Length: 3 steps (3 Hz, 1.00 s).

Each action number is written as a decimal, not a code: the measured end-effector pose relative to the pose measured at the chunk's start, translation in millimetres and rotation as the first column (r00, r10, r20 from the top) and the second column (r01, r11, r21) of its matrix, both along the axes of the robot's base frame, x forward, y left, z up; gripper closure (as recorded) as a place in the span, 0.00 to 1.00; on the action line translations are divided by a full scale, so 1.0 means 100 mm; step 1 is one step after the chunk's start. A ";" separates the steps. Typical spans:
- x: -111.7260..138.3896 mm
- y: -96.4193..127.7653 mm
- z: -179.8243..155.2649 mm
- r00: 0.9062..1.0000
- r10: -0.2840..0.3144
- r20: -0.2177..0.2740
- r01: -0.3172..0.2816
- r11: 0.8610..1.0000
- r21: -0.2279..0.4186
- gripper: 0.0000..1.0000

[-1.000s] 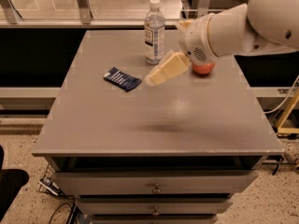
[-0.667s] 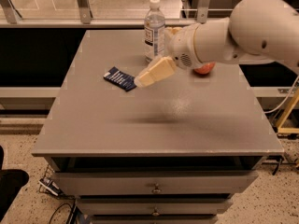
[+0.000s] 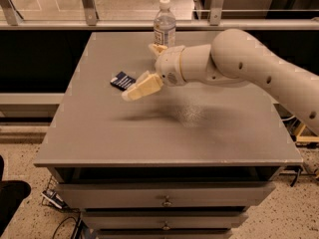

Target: Pick rxbar blueberry

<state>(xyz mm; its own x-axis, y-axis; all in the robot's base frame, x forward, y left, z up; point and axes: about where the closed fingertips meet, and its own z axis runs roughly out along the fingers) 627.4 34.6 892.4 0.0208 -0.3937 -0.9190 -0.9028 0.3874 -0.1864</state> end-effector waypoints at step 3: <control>0.06 0.38 -0.50 0.997 0.057 -0.054 -0.052 0.995 0.089 0.00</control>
Offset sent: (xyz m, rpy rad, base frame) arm 0.0079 0.0425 -0.0499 0.1017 0.0447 0.0565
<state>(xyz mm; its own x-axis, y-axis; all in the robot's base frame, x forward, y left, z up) 633.8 72.9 842.1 -0.0129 -0.3117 -0.9501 -0.9313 0.3496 -0.1020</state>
